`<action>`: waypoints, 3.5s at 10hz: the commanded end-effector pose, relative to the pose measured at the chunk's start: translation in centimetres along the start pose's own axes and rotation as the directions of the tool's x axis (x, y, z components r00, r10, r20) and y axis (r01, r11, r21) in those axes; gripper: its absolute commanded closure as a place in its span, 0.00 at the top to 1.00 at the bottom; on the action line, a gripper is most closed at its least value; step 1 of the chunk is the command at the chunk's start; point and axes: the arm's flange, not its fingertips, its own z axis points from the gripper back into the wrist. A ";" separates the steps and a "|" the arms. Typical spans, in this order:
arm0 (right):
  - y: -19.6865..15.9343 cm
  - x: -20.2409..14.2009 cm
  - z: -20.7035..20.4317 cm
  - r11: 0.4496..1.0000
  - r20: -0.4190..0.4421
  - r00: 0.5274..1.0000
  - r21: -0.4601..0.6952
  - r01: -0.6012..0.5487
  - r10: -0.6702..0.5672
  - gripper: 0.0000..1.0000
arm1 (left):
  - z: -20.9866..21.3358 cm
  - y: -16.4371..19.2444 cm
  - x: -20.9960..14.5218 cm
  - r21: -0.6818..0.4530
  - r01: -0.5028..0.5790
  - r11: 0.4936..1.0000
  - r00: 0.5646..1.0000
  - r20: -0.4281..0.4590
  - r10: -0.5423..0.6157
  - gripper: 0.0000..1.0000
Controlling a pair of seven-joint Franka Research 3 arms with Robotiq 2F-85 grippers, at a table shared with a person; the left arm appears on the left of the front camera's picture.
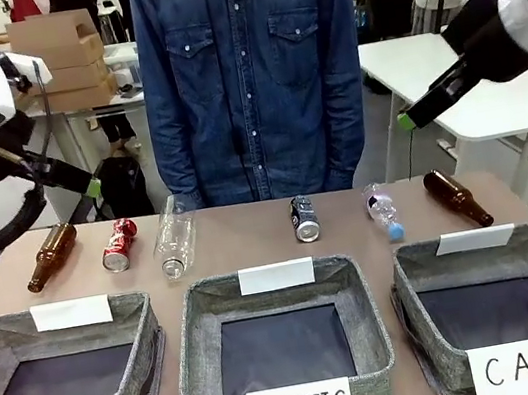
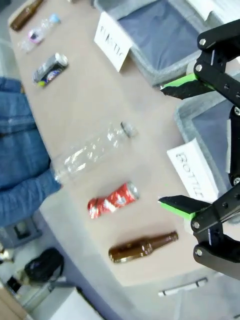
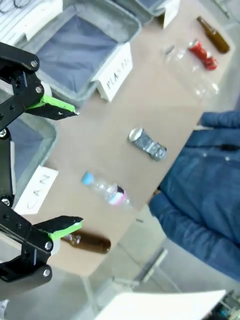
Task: Sort the can waste into the basket.
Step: Pick up the can waste from the table and place it in the right Fabric basket.
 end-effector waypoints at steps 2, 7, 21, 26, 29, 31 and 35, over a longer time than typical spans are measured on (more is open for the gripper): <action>-4.6 -2.4 0.6 0.702 -0.228 0.843 0.471 0.533 -0.487 1.00 | -0.8 5.3 -3.2 -0.584 -0.137 0.800 0.991 -0.084 0.108 1.00; -13.2 -10.2 -2.0 -0.034 -0.557 0.315 0.527 0.849 -0.769 1.00 | -5.6 13.4 -11.6 -0.916 -0.361 0.178 0.691 -0.134 0.710 1.00; -13.7 -11.7 -2.8 0.094 -0.515 0.465 0.592 0.801 -0.720 1.00 | -9.9 20.7 -5.5 -0.741 -0.592 0.317 0.759 -0.380 0.528 1.00; -13.7 -11.7 -2.8 0.094 -0.515 0.465 0.592 0.801 -0.720 1.00 | -1.8 26.0 -13.8 -0.707 -0.647 0.287 0.681 -0.365 0.634 1.00; -13.7 -11.7 -2.8 0.094 -0.515 0.465 0.592 0.801 -0.720 1.00 | 2.1 23.2 -19.0 -0.710 -0.630 0.315 0.646 -0.253 0.721 1.00; -13.7 -11.7 -2.8 0.094 -0.515 0.465 0.592 0.801 -0.720 1.00 | -1.0 22.4 -15.0 -0.718 -0.611 0.334 0.714 -0.318 0.624 1.00; -13.7 -11.7 -2.8 0.094 -0.515 0.465 0.592 0.801 -0.720 1.00 | -10.0 21.2 -0.5 -0.615 -0.692 0.378 0.709 -0.480 0.517 1.00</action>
